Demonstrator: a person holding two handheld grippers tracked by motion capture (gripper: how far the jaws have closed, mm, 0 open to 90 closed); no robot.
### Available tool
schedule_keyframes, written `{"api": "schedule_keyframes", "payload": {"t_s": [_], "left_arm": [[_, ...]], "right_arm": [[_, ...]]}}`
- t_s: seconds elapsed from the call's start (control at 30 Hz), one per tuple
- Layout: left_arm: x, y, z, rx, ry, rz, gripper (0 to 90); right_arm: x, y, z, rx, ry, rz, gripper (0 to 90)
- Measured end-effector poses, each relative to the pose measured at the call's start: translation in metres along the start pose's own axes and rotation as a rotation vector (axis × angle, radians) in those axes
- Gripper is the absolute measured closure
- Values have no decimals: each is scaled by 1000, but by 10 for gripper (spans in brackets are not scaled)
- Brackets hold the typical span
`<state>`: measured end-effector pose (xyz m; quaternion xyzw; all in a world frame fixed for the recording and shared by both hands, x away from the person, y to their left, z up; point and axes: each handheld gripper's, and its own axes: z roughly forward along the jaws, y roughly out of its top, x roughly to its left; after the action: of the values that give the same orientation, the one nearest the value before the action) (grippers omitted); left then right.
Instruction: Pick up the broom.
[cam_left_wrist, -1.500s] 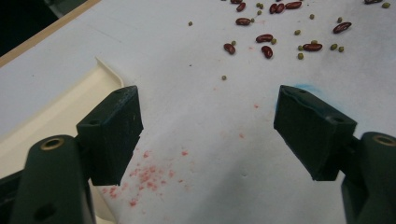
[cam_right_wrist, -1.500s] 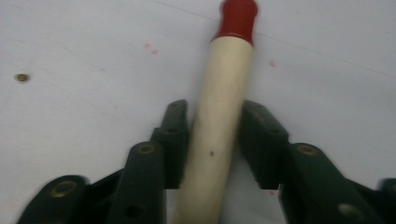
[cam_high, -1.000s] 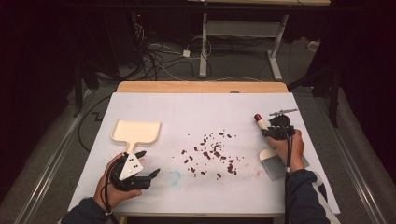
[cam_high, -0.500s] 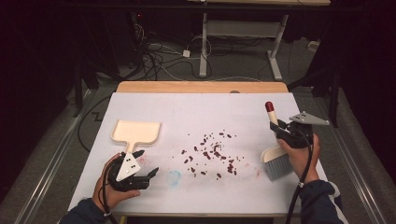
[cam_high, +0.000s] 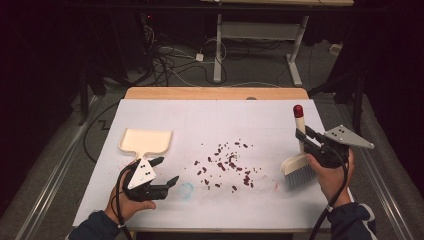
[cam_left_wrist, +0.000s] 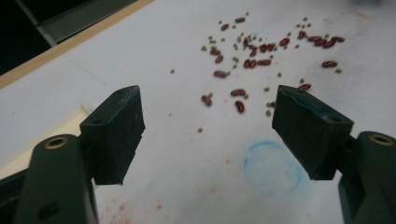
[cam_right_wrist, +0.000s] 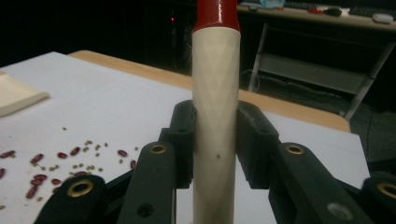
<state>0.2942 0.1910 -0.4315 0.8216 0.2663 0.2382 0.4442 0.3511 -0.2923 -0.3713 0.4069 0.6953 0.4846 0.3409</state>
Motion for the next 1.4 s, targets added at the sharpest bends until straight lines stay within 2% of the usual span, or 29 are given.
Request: {"api": "schedule_keyframes", "payload": {"t_s": [0.07,0.1,0.13,0.2,0.23,0.27,0.33,0.37,0.4,0.5,0.53,0.7,0.77,0.8,0.83,0.87,0.9,1.07,1.1,1.17,1.2,1.23,1.33,1.37,1.4], "left_arm": [[-6,9,3,-17,-46,-7,245],[-14,19,7,-34,-88,-3,245],[-14,19,7,-34,-88,-3,245],[-24,30,14,-47,-142,9,245],[-30,36,18,-57,-168,17,245],[-36,43,23,-66,-194,22,245],[-50,56,32,-84,-242,39,245],[-57,62,37,-91,-262,47,245],[-63,68,42,-97,-280,54,246],[-84,88,63,-112,-325,62,249],[-84,88,63,-112,-325,62,252],[-100,104,88,-123,-358,21,286],[-101,104,91,-127,-363,11,328],[-102,104,94,-129,-363,7,359],[-103,103,96,-137,-344,5,359],[-101,102,98,-148,-345,-3,445],[-101,102,98,-148,-345,-3,488],[-95,98,97,-152,-343,-14,573],[-91,98,97,-131,-327,-1,600],[-88,97,96,-125,-335,0,624],[-83,98,94,-101,-340,26,630],[-83,98,94,-101,-340,26,635],[-73,98,87,-65,-360,73,657],[-66,97,82,-31,-372,118,657],[-66,97,82,-31,-372,118,657]], "right_arm": [[4,3,-1,-12,9,-9,705],[15,9,-4,-31,22,-20,705],[21,12,-6,-39,32,-28,705],[34,19,-8,-63,50,-47,705],[34,19,-8,-63,50,-47,705],[48,24,-10,-83,71,-70,705],[62,29,-12,-105,92,-85,705],[62,29,-12,-105,92,-85,705],[76,33,-13,-120,116,-103,705],[96,37,-14,-134,154,-119,704],[103,37,-14,-139,160,-129,704],[129,38,-13,-152,187,-174,704],[133,38,-13,-156,194,-177,704],[139,37,-13,-153,204,-187,704],[139,37,-13,-153,204,-187,704],[144,35,-14,-166,202,-193,703],[146,35,-14,-167,212,-202,703],[149,35,-18,-183,210,-206,702],[148,36,-18,-178,209,-202,700],[145,35,-19,-179,221,-186,698],[143,35,-19,-178,233,-178,695],[143,35,-19,-178,233,-178,695],[130,39,-21,-131,339,-206,631],[126,40,-21,-98,366,-226,585],[122,42,-21,-63,396,-253,547]]}}
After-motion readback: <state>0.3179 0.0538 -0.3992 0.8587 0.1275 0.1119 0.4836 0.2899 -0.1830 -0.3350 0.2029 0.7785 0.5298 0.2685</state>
